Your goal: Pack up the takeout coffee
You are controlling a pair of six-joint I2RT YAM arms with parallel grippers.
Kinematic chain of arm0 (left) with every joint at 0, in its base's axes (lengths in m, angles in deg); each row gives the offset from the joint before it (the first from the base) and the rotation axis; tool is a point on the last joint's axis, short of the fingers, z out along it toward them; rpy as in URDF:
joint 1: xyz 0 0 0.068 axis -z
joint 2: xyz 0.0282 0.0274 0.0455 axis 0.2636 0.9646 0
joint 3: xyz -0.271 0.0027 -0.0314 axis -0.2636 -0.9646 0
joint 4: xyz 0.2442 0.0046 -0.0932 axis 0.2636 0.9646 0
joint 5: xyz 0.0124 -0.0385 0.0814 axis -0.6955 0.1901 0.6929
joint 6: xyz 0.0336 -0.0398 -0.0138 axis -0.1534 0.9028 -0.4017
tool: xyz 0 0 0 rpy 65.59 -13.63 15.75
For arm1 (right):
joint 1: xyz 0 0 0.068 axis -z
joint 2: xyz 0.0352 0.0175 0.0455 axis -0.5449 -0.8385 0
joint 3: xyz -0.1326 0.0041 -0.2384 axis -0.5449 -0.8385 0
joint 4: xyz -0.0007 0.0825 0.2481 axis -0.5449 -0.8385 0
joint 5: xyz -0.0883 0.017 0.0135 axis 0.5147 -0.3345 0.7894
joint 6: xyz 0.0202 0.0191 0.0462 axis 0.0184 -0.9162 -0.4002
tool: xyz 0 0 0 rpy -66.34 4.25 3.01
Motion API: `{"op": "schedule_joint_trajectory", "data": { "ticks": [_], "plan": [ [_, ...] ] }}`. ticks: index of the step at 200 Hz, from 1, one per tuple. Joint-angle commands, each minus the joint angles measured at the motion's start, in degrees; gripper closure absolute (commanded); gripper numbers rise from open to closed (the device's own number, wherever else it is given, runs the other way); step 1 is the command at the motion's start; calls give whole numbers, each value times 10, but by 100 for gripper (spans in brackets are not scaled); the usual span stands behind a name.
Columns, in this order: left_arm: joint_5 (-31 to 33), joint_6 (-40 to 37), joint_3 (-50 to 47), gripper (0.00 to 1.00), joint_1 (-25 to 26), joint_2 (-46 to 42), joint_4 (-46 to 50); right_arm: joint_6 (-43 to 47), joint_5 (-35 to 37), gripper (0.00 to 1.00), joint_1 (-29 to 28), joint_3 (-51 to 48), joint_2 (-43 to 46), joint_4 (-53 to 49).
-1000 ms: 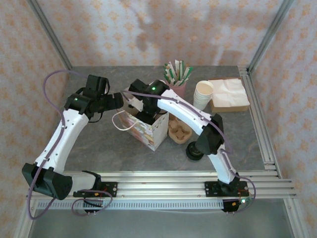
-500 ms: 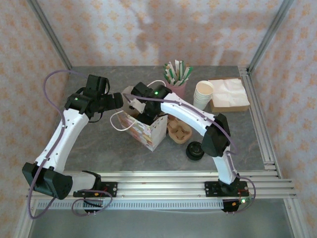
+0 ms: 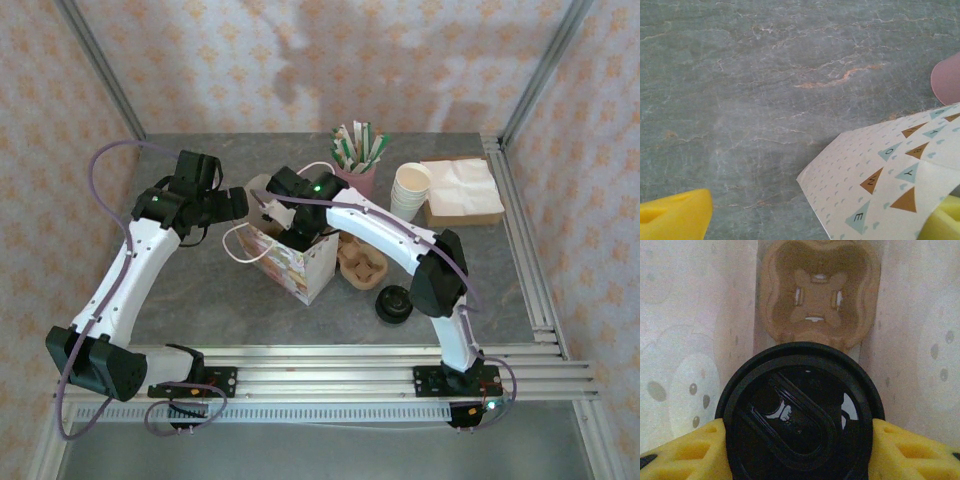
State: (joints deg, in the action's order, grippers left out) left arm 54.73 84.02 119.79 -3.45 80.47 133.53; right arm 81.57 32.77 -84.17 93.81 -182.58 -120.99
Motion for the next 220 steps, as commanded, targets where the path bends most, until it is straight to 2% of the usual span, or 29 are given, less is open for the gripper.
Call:
{"op": "schedule_joint_trajectory", "data": {
  "ticks": [1,83,147,200,220],
  "plan": [
    [23,-10,-3,8,-7,0,0,6,15,43,4,15,-30,-75],
    [29,-10,-4,8,-7,2,0,7,40,43,3,-11,-42,-98],
    [36,-12,-4,8,-7,11,4,22,30,43,-3,-50,-48,-85],
    [43,-13,-4,9,-7,14,6,32,74,44,-2,-61,-58,-115],
    [47,-14,-3,9,-6,15,6,36,57,44,-2,-59,-41,-107]
  ]
}}
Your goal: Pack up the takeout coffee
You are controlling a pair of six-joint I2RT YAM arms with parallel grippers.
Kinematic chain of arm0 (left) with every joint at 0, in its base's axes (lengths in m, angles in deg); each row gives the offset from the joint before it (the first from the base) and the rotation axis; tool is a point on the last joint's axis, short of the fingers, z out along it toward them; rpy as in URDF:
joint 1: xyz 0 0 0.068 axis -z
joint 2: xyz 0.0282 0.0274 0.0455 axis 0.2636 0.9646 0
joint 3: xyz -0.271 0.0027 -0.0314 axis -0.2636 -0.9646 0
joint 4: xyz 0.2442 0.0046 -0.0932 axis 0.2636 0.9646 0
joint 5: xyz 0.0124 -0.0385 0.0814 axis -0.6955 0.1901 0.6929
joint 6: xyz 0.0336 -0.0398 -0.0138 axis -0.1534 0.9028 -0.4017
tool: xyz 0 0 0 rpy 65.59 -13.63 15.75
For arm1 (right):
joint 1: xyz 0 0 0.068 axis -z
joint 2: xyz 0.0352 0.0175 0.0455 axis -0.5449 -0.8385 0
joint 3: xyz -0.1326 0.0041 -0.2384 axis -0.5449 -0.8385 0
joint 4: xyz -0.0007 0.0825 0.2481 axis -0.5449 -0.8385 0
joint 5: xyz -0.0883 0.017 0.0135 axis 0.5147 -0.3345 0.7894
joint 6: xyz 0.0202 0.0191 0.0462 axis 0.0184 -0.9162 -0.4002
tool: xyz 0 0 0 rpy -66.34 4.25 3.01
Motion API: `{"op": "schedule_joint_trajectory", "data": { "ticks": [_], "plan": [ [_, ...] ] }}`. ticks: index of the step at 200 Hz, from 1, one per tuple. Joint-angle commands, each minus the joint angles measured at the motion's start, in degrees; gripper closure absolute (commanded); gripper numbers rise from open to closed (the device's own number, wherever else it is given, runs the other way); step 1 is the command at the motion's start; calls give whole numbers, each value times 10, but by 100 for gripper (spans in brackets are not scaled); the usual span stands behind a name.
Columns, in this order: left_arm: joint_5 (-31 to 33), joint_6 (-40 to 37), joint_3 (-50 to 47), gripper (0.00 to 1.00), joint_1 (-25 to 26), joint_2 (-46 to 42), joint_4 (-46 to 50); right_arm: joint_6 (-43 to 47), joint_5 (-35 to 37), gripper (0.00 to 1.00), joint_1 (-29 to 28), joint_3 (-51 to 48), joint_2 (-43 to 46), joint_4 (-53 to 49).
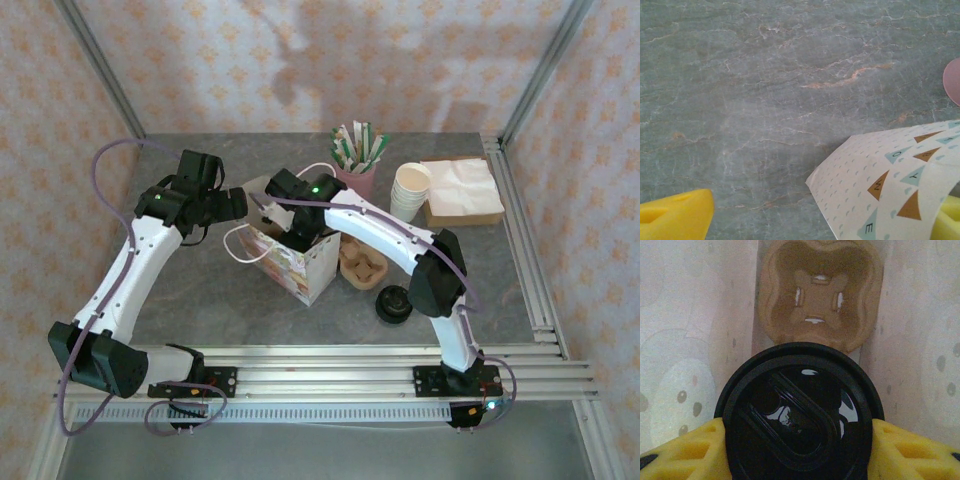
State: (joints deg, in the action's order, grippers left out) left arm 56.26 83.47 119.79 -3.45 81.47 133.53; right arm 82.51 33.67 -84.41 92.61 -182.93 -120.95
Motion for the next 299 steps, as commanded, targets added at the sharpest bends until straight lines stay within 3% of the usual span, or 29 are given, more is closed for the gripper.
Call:
{"op": "schedule_joint_trajectory", "data": {
  "ticks": [1,32,100,132,166,216,299],
  "plan": [
    [32,-9,-3,9,-6,5,7,27,47,44,1,-47,-37,-106],
    [39,-9,-3,9,-7,9,10,37,13,42,1,-59,0,-76],
    [48,-8,-5,10,-6,9,13,62,20,40,2,-85,31,-61],
    [38,-4,0,10,-7,6,12,49,45,40,2,-95,4,-76],
    [-8,3,7,10,-7,-1,6,42,55,42,-8,-85,-46,-111],
    [-112,6,17,10,-1,-10,-14,47,48,42,-18,-89,-53,-102],
    [-73,0,29,10,0,-11,2,22,31,41,-12,-67,2,-44]
  ]
}}
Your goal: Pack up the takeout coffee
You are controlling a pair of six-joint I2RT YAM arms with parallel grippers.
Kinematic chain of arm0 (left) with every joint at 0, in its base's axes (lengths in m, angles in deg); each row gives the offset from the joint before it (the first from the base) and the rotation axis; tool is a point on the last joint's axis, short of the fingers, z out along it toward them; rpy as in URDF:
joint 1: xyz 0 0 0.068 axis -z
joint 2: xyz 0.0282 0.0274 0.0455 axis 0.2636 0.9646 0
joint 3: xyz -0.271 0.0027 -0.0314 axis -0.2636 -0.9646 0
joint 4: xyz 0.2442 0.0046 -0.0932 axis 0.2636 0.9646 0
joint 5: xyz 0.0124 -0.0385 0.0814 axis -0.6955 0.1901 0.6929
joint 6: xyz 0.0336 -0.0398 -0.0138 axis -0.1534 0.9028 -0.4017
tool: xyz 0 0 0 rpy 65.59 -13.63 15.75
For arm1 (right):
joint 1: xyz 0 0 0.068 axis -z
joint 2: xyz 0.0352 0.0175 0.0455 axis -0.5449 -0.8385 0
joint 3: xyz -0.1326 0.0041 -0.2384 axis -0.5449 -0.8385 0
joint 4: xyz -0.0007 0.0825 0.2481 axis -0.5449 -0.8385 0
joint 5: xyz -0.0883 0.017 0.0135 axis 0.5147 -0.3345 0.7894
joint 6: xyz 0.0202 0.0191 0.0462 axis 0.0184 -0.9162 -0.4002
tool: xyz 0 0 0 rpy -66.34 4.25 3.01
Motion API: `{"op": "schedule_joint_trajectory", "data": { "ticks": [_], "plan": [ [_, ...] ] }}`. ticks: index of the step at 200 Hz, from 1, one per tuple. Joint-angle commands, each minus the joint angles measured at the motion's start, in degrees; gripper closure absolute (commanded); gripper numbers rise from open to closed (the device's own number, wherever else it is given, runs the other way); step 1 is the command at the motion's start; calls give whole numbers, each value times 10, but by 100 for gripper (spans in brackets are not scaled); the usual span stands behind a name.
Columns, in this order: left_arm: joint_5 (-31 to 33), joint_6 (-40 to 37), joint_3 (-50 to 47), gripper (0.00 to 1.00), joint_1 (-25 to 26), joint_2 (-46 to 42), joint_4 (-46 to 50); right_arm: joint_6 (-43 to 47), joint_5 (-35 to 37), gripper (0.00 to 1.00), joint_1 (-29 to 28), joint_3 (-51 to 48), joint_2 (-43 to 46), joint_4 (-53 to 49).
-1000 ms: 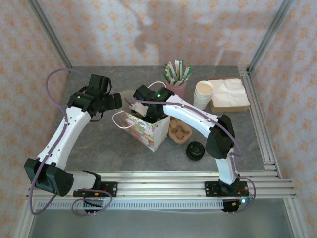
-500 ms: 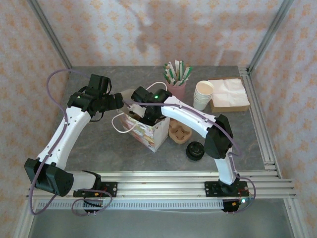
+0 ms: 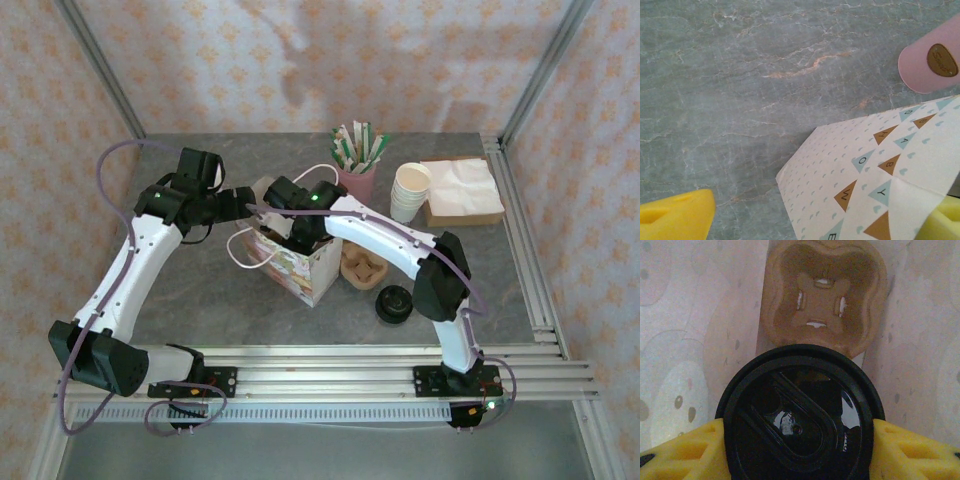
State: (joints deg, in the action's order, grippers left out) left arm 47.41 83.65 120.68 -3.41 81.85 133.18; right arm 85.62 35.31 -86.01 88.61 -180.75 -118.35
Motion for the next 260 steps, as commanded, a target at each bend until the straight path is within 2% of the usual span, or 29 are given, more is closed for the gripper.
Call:
{"op": "schedule_joint_trajectory", "data": {
  "ticks": [1,47,99,190,260],
  "plan": [
    [15,-2,20,10,0,-15,5,-9,14,41,4,-26,-19,-69],
    [26,11,34,10,0,-13,7,-25,-20,41,14,-42,40,-3],
    [1,13,41,10,0,-18,-1,-41,-23,40,20,-73,79,50],
    [17,-1,35,11,0,-13,8,-54,-14,30,20,-70,79,57],
    [31,-8,37,15,0,-10,14,-63,-8,25,20,-59,88,50]
  ]
}}
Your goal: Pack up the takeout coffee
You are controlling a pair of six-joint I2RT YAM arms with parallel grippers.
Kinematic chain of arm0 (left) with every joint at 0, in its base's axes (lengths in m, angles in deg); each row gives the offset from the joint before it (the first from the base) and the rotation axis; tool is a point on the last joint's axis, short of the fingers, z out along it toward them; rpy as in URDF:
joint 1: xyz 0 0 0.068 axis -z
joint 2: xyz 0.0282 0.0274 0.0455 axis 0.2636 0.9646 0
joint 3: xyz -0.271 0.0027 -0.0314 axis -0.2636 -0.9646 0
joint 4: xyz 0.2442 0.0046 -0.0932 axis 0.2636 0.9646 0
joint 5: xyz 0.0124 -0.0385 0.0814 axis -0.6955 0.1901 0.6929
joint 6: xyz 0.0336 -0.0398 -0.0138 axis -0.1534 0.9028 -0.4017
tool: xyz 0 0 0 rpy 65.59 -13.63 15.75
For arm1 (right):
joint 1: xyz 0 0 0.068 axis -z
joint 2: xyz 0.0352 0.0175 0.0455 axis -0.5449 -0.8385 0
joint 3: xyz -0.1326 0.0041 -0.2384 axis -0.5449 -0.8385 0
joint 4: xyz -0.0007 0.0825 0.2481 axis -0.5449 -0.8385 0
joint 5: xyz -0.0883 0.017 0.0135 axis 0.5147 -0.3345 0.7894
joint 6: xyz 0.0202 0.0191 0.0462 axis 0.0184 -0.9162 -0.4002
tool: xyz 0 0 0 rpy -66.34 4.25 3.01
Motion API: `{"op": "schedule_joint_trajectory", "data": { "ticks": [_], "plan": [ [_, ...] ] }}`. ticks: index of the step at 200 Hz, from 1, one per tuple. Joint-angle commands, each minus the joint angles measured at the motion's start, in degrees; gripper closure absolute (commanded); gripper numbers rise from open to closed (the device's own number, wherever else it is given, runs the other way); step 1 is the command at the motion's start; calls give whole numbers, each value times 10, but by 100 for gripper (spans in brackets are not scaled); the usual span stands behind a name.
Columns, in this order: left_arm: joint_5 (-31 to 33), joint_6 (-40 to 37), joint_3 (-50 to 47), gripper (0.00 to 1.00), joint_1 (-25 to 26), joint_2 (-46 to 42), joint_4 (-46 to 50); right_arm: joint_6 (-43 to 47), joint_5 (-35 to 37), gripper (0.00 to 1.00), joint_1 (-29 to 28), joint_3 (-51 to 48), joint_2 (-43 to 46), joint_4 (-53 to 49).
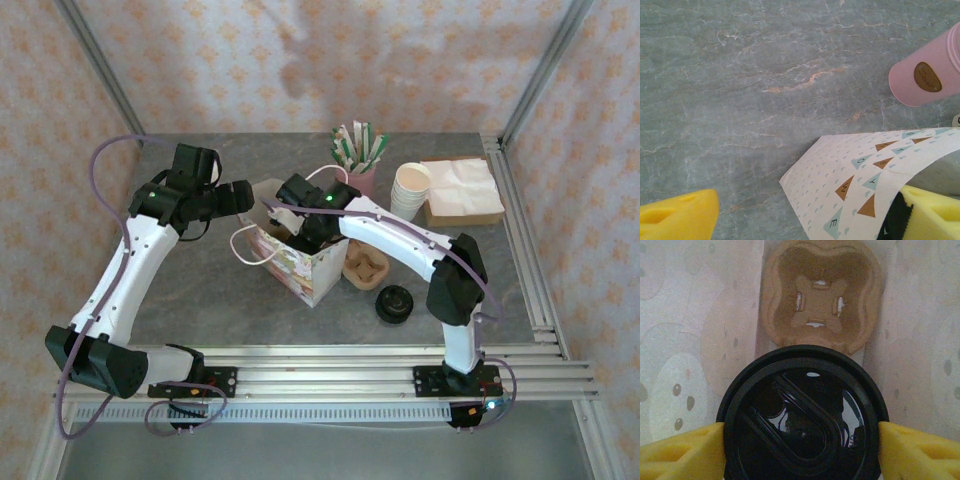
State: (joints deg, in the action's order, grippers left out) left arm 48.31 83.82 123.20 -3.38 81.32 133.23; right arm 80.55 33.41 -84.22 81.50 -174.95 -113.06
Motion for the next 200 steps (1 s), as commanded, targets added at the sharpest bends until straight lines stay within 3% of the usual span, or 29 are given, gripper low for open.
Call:
{"op": "schedule_joint_trajectory", "data": {
  "ticks": [1,109,200],
  "plan": [
    [22,-11,12,16,0,-5,14,-12,11,25,2,13,30,-4],
    [30,-21,12,25,0,2,17,-32,7,23,2,40,36,-37],
    [34,-24,12,26,0,10,16,-51,6,21,2,84,24,-86]
  ]
}}
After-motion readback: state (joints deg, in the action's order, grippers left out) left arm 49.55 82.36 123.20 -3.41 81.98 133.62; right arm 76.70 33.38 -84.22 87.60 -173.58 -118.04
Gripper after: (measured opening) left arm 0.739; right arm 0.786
